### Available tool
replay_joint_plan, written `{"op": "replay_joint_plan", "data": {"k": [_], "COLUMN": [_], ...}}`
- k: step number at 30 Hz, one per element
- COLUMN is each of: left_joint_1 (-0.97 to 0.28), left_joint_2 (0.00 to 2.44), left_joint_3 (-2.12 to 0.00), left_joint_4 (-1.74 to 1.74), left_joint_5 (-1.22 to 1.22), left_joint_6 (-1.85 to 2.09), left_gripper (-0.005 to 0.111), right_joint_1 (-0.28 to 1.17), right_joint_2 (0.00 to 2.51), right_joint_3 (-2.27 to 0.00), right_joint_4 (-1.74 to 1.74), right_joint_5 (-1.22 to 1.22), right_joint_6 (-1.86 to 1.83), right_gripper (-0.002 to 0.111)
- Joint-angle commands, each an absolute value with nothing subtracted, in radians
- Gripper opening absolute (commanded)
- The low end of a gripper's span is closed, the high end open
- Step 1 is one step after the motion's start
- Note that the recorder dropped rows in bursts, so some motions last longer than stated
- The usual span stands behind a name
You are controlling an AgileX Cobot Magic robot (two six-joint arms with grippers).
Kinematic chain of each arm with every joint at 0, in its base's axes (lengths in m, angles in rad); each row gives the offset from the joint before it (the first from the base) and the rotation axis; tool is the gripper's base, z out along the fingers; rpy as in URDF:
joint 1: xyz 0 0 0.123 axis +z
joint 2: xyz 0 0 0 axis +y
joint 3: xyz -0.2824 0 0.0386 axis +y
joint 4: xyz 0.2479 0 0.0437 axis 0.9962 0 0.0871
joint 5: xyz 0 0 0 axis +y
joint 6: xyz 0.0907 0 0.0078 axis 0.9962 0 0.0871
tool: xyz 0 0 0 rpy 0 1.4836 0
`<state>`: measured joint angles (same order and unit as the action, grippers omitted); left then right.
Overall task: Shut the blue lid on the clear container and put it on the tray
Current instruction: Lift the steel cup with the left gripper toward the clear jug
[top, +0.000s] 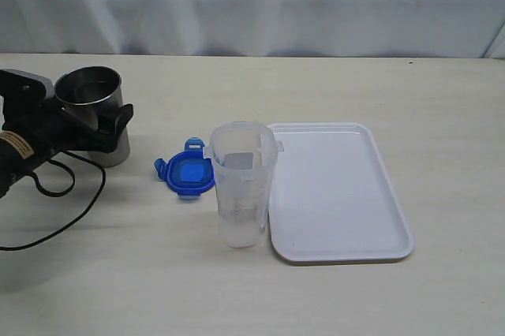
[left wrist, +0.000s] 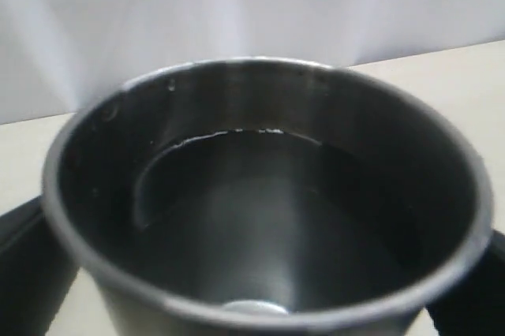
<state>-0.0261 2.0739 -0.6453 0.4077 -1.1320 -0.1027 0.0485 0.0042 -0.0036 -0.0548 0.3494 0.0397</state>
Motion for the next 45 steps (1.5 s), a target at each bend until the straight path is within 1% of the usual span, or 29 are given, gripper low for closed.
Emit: {"op": "replay_joint_plan", "data": {"k": [1, 5, 33, 35, 38, 45], "left_joint_1": [-0.026, -0.026, -0.026, -0.026, -0.026, -0.026], "left_joint_2": [2.122, 2.136, 2.136, 2.136, 2.136, 2.136], "left_joint_3": [-0.655, -0.656, -0.665, -0.665, -0.665, -0.665], "left_joint_4": [0.408, 0.406, 0.411, 0.411, 0.411, 0.459], "left_joint_5": [-1.175, -1.221, -1.221, -1.221, -1.221, -1.221], "left_joint_6": [-0.109, -0.109, -0.109, -0.109, -0.109, -0.109], "left_gripper": [0.105, 0.105, 0.105, 0.103, 0.092, 0.051], "right_joint_1": [0.045, 0.045, 0.045, 0.045, 0.045, 0.045], "right_joint_2": [0.000, 0.000, 0.000, 0.000, 0.000, 0.000], "right_joint_3": [0.000, 0.000, 0.000, 0.000, 0.000, 0.000], "right_joint_4": [-0.056, -0.056, -0.056, -0.056, -0.056, -0.056], "right_joint_5": [0.346, 0.346, 0.346, 0.346, 0.346, 0.346], "right_joint_6": [0.039, 0.039, 0.039, 0.039, 0.039, 0.039], "right_gripper": [0.005, 0.005, 0.005, 0.005, 0.005, 0.005]}}
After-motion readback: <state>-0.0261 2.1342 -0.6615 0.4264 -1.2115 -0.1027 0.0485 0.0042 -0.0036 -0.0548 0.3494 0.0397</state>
